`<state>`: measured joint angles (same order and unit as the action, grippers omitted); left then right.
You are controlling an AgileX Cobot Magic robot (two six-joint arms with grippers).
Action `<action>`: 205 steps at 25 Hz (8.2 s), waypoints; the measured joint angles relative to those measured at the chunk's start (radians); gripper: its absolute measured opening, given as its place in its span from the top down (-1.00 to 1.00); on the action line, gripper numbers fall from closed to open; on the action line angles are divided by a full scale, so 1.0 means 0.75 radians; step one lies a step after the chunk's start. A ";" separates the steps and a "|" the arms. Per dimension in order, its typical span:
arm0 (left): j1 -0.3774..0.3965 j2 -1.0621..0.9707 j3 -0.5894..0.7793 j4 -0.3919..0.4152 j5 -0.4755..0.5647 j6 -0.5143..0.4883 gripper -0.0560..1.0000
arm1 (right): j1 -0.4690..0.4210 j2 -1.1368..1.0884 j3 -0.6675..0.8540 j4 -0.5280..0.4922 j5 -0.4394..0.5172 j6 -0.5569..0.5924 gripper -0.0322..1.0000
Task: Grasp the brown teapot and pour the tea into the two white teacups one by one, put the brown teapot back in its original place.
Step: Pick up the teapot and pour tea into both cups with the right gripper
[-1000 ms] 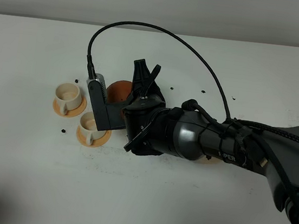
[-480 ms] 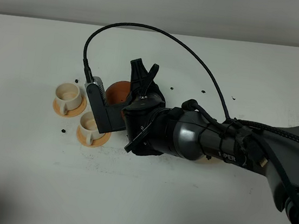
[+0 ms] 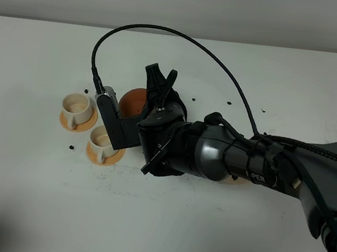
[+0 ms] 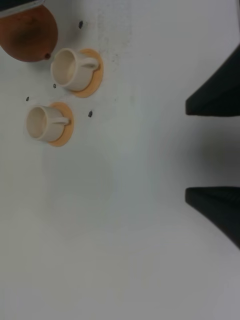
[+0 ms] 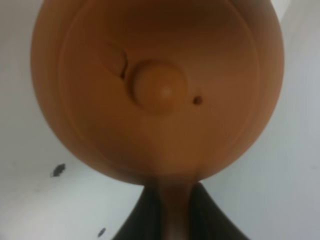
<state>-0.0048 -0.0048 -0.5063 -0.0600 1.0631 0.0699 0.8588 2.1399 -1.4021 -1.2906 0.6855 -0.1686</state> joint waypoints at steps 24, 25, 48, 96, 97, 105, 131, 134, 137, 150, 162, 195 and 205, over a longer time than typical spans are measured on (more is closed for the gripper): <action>0.000 0.000 0.000 0.000 0.000 0.000 0.20 | 0.035 0.000 0.000 -0.103 0.006 0.000 0.71; 0.000 0.000 0.000 0.000 0.000 0.000 0.20 | 0.035 0.000 0.000 -0.110 0.006 0.000 0.71; 0.000 0.000 0.000 0.000 0.000 0.000 0.20 | 0.035 0.000 0.000 -0.191 0.045 -0.006 0.71; 0.000 0.000 0.000 0.000 0.000 0.000 0.20 | 0.073 0.022 0.000 -0.290 0.066 -0.009 0.71; 0.000 0.000 0.000 0.000 0.000 0.000 0.20 | 0.074 0.022 0.000 -0.293 0.066 -0.009 0.71; 0.000 0.000 0.000 0.000 0.000 0.000 0.20 | 0.074 0.022 0.000 -0.308 0.069 -0.009 0.71; 0.000 0.000 0.000 0.000 0.000 0.000 0.20 | 0.094 0.022 0.000 -0.355 0.093 -0.009 0.71; 0.000 0.000 0.000 0.000 0.000 0.000 0.20 | 0.094 0.022 0.000 -0.358 0.096 -0.009 0.71; 0.000 0.000 0.000 0.000 0.000 0.000 0.20 | 0.094 0.022 0.000 -0.359 0.097 -0.009 0.71; 0.000 0.000 0.000 0.000 0.000 0.000 0.20 | 0.094 0.022 0.000 -0.349 0.095 -0.009 0.71; 0.000 0.000 0.000 0.000 0.000 0.000 0.20 | 0.094 0.022 0.006 -0.394 0.096 -0.009 0.71; 0.000 0.000 0.000 0.000 0.000 0.000 0.20 | 0.092 -0.007 0.060 -0.350 0.064 0.029 0.71; 0.000 0.000 0.000 0.000 0.000 0.000 0.20 | 0.025 -0.152 0.060 -0.084 0.034 0.035 0.71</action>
<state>-0.0048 -0.0048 -0.5063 -0.0600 1.0631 0.0699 0.8778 2.0258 -1.3571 -1.3538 0.7107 -0.1422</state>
